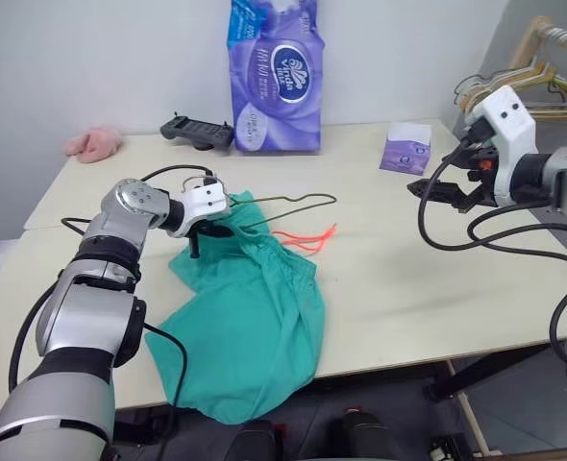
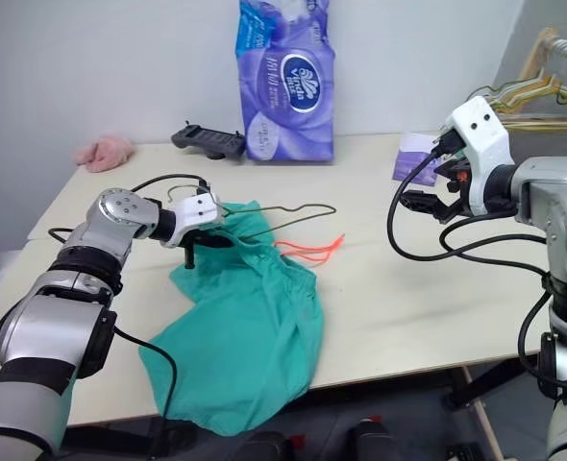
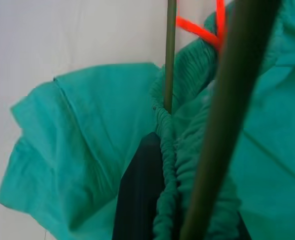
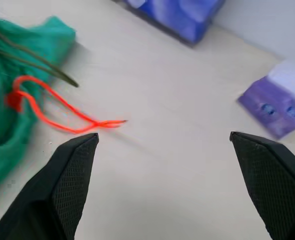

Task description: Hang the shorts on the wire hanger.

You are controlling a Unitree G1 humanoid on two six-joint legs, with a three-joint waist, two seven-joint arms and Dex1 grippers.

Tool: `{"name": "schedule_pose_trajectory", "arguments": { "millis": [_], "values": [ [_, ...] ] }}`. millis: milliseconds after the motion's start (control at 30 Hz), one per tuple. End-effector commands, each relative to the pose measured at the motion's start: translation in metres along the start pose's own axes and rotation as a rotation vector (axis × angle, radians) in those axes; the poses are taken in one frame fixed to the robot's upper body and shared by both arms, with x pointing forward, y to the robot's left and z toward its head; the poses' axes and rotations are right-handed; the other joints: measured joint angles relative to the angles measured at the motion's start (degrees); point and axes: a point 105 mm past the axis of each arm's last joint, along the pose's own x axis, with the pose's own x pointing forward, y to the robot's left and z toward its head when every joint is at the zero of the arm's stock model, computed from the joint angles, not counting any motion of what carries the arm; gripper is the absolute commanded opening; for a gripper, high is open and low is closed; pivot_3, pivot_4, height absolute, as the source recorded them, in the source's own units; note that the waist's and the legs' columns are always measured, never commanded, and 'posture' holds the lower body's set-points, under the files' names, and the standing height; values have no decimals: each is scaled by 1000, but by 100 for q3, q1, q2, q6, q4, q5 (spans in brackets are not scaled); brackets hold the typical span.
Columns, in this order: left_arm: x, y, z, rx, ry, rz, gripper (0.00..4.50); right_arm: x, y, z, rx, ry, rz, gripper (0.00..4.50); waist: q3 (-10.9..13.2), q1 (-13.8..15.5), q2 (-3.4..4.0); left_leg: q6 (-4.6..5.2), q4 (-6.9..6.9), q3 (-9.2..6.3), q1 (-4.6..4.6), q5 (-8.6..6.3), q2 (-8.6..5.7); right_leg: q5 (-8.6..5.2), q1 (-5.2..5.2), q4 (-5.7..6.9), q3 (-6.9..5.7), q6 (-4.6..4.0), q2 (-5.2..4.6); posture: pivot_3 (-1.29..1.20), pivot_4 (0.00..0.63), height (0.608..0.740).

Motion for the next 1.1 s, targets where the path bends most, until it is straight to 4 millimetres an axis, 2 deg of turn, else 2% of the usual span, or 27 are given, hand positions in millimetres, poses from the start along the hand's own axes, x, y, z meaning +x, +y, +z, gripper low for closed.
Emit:
{"name": "schedule_pose_trajectory", "arguments": {
  "millis": [33, 100, 200, 300, 367, 433, 500, 633, 767, 1100],
  "values": [
    [-9, 19, 28, 80, -49, 59, 0, 4, 2, 21, -70, -96, -5, 4488, -3, 2, -5, 0, 1, -1, 0, 0, -2, 1, 2, -1, 1, 2, 5, 46, 36, 740],
    [-10, 20, 30, 77, -57, 69, 0, 6, 9, 13, -47, -69, 49, 4488, -3, 2, -5, 0, 3, 0, -6, 0, -4, 3, 1, -5, 4, 4, 4, 48, 38, 740],
    [-12, 20, 31, 69, -74, 73, 0, 8, 27, -16, 72, 23, 157, 4488, -11, 2, -18, 3, 2, 3, -7, -2, -4, 4, 1, -11, 7, 5, -7, 42, 40, 740],
    [-15, 20, 34, 43, -120, 78, 0, 8, 54, -40, 191, 88, 289, 4488, -17, -1, -28, 5, 2, -4, -6, -3, 2, 5, 3, -12, 3, 3, -19, 38, 40, 740],
    [-18, 22, 33, 12, -143, 99, 0, 13, 84, -51, 380, 108, 428, 4488, -18, -5, -29, 5, 2, -2, -3, -3, 2, 5, 2, -5, 6, 3, -19, 38, 40, 740],
    [-19, 23, 31, -7, -152, 114, 0, 15, 106, -56, 515, 114, 541, 4488, -19, -29, -30, 5, 1, 1, 7, -3, 10, 5, 6, -1, 10, 3, -12, 41, 42, 740],
    [-19, 21, 30, -17, -156, 115, 0, 27, 120, -58, 643, 92, 599, 4488, -20, -39, -29, 5, -1, -1, 8, -3, 14, 4, 5, 1, 9, 3, -9, 43, 42, 740],
    [-18, 19, 29, -24, -162, 112, 0, 43, 131, -57, 785, 66, 629, 4488, -21, -31, -29, 5, -2, 2, 11, -3, 9, 5, 6, 2, 10, 3, -12, 55, 43, 740],
    [-22, 18, 28, -24, -158, 119, 0, 67, 141, -64, 884, 124, 579, 4488, -24, -10, -34, 4, -1, 1, 13, -3, 9, 5, 6, 5, 10, 2, -13, 75, 44, 740],
    [-26, 17, 24, -33, -149, 130, 0, 76, 148, -68, 894, 167, 547, 4488, -23, -10, -34, 4, -2, -1, 13, -3, 3, 5, 6, 5, 9, 3, -19, 97, 50, 740]
  ]
}}
